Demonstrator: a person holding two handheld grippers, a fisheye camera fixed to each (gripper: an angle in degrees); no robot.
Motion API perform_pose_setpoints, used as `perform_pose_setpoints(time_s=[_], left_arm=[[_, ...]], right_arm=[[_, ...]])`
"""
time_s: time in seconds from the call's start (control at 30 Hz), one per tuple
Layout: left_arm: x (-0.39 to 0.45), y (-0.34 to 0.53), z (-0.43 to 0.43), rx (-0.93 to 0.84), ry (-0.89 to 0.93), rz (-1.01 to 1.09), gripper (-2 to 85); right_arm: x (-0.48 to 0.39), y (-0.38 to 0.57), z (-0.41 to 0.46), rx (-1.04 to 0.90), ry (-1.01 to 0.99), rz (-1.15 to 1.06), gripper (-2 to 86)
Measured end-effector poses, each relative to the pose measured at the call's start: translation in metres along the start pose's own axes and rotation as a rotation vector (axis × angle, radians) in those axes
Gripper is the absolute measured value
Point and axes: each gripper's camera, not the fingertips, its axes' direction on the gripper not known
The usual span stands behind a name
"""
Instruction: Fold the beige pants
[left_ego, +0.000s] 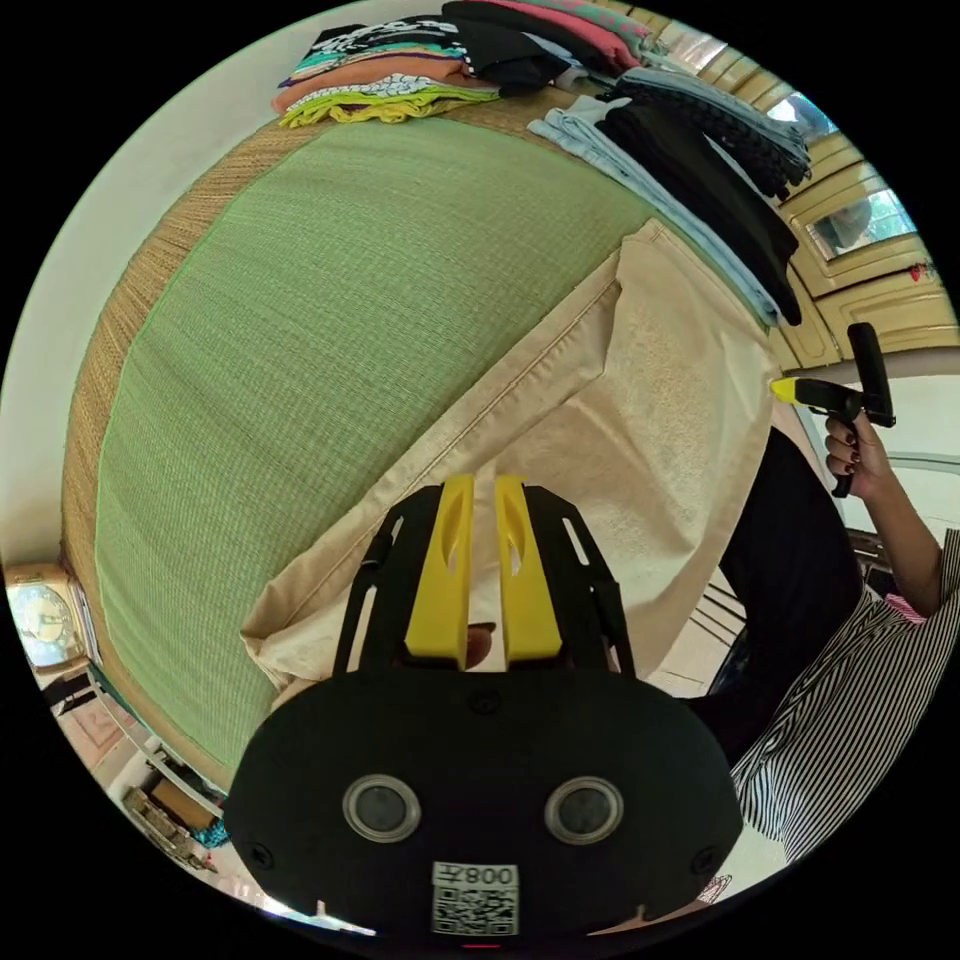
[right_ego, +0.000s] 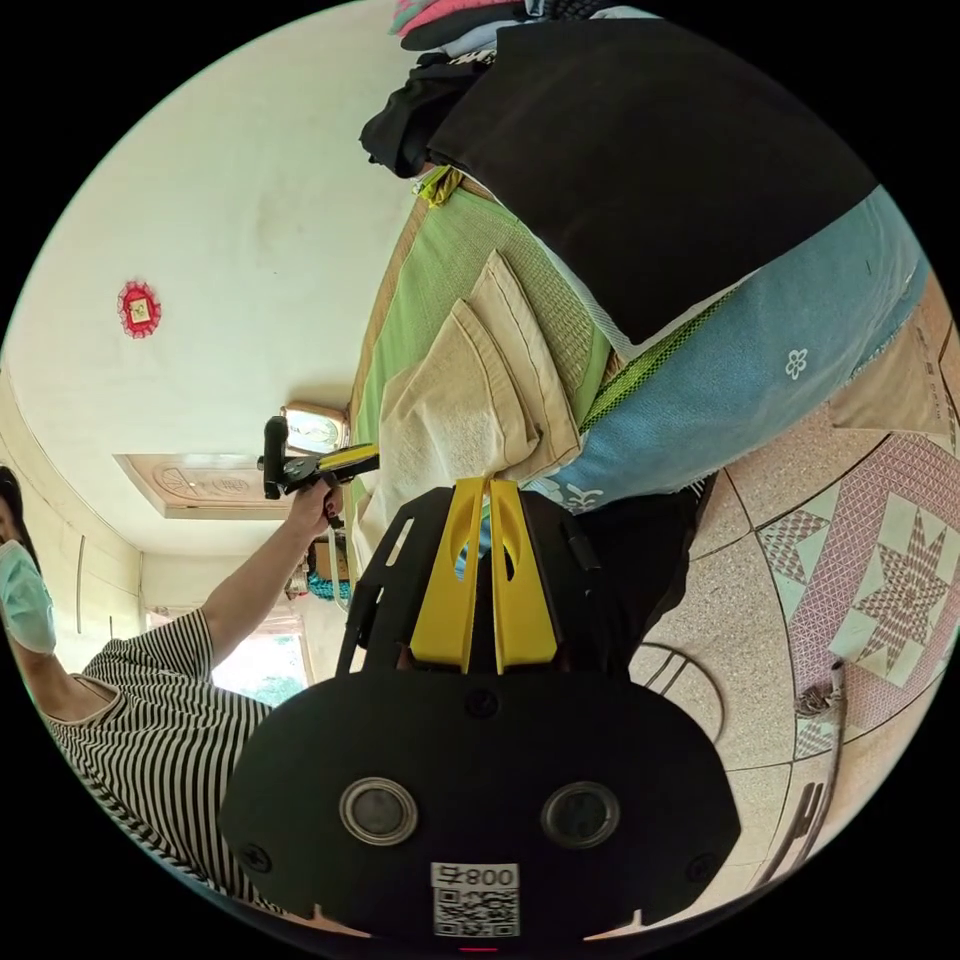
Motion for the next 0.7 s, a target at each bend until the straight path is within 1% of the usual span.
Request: perform_pose_setpoints(time_s=[0.1, 0.17, 0.27, 0.33, 0.4, 0.53, 0.57, 0.7], left_arm=[[-0.002, -0.011, 0.022, -0.015, 0.016, 0.021, 1.8], [-0.004, -0.013, 0.030, 0.003, -0.017, 0.008, 1.1], [-0.012, -0.014, 0.035, 0.076, 0.003, -0.023, 0.8], [-0.017, -0.017, 0.044, 0.122, 0.054, -0.036, 1.4], [-0.015, -0.024, 0.064, 0.098, 0.069, -0.015, 2.4], [-0.001, -0.044, 0.120, -0.036, 0.012, 0.076, 6.3], [0.001, -0.046, 0.127, -0.045, 0.003, 0.086, 6.5], [0.003, -0.053, 0.155, -0.058, -0.028, 0.111, 3.6]], right_arm=[[0.004, -0.007, -0.003, -0.006, -0.008, 0.001, 0.7], [0.007, -0.012, -0.007, -0.008, -0.017, -0.001, 0.7], [0.007, -0.017, -0.012, -0.003, -0.023, -0.013, 0.6], [0.009, -0.019, -0.014, -0.001, -0.026, -0.017, 0.6], [0.012, -0.021, -0.015, -0.001, -0.029, -0.014, 0.6], [0.018, -0.025, -0.016, 0.003, -0.038, -0.007, 0.6], [0.019, -0.026, -0.017, 0.003, -0.036, -0.011, 0.6], [0.022, -0.029, -0.018, -0.002, -0.033, -0.021, 0.7]])
